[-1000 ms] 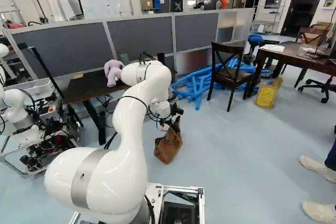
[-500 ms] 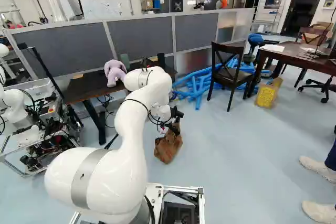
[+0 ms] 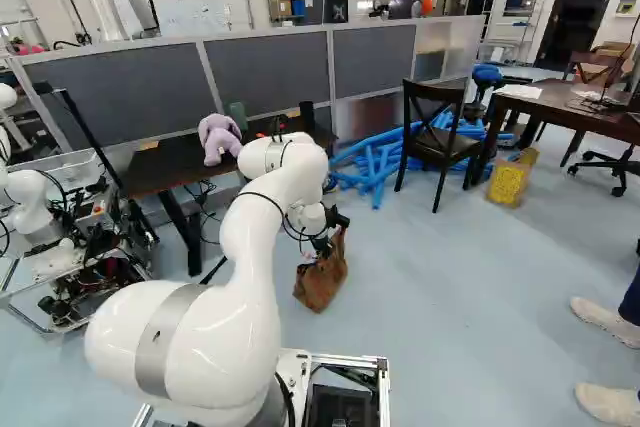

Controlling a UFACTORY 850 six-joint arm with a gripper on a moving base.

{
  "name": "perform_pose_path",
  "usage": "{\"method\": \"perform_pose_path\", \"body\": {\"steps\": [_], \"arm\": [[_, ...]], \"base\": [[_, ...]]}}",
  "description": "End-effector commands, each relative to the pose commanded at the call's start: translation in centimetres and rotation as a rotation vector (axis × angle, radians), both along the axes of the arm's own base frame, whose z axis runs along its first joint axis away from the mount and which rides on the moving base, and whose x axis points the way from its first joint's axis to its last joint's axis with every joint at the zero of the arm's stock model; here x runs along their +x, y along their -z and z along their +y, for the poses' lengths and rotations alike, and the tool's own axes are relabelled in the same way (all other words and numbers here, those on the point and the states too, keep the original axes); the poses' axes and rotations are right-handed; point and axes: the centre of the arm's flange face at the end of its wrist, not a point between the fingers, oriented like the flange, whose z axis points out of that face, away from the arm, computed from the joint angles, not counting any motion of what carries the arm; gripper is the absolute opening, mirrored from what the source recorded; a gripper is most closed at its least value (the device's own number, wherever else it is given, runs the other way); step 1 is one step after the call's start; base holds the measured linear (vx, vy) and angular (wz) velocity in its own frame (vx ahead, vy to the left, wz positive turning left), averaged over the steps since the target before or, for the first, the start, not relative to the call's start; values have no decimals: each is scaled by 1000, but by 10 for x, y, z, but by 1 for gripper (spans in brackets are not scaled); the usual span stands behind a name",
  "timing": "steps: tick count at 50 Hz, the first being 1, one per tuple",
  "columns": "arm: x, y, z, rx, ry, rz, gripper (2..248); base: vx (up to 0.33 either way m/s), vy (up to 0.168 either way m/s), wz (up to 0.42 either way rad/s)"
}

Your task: Pick up the bag on the ground and place it on the table

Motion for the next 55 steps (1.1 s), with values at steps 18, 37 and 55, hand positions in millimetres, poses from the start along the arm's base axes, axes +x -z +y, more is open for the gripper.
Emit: {"method": "perform_pose_path", "body": {"steps": [18,37,55], "arm": [[0,-2,0,0,0,0,21],[-9,-27,9,3,-15,23,21],[-30,-55,27,3,-45,53,21]], "base": [[0,0,0],[0,0,0],[0,0,0]]}}
